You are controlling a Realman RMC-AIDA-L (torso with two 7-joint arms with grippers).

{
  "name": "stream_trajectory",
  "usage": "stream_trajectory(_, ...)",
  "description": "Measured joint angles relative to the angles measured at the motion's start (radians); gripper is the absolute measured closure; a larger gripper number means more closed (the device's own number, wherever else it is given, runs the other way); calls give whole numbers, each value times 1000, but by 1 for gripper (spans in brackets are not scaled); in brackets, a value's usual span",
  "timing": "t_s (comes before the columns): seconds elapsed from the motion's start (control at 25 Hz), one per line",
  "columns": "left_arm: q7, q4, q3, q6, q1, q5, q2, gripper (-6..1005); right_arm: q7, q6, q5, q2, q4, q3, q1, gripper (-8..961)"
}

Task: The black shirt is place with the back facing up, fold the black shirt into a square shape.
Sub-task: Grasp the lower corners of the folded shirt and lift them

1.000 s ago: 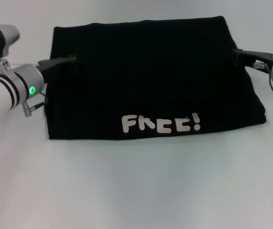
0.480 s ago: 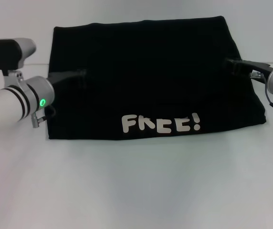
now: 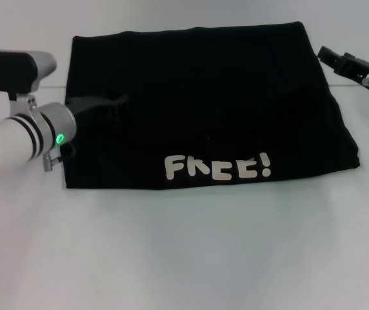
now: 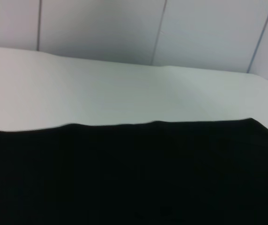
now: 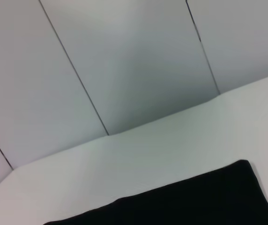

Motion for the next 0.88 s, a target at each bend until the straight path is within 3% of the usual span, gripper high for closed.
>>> stream_trajectory(0.24, -100, 60, 48, 5, 19, 12, 13, 532, 10, -28, -2, -11, -1, -11, -9, 323)
stream_trajectory(0.4, -262, 156, 216, 58, 72, 20, 18, 452, 29, -59, -2, -22, -4, -14, -23, 325)
stream_trajectory(0.52, -346, 252, 291, 120, 126, 22, 13, 432, 37, -120, -2, -34, -5, -14, -39, 327)
stream_trajectory(0.88, -484, 383, 292, 400, 272, 42, 28, 432, 193, -468, -3, -92, -44, -125, -158, 327)
